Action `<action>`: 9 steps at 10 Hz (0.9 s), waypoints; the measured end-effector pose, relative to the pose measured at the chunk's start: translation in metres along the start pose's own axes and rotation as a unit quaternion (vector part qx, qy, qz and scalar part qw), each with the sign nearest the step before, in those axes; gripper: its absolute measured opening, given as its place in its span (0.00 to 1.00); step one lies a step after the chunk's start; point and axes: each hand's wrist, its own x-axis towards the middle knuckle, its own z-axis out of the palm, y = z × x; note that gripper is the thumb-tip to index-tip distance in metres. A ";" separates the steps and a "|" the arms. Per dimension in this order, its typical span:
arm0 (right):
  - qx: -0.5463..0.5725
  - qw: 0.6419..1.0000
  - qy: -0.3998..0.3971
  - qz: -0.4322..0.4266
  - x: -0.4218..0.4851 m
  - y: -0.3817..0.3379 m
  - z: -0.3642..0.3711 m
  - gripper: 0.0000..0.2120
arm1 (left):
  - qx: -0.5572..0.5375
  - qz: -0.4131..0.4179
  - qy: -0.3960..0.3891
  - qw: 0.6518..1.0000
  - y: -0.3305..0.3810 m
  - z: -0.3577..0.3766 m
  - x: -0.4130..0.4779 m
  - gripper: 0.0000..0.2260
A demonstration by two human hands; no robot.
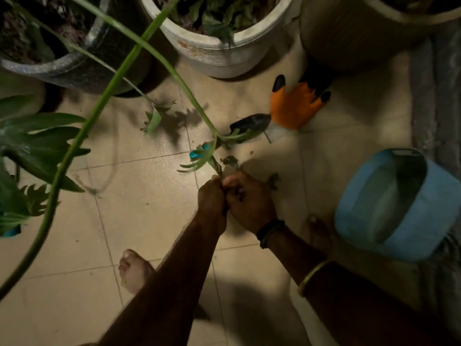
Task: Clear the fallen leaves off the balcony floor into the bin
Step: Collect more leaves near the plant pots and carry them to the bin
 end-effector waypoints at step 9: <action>-0.046 0.985 0.152 -0.059 0.013 0.024 0.023 0.12 | -0.093 0.054 0.085 0.990 -0.017 -0.016 -0.013 0.12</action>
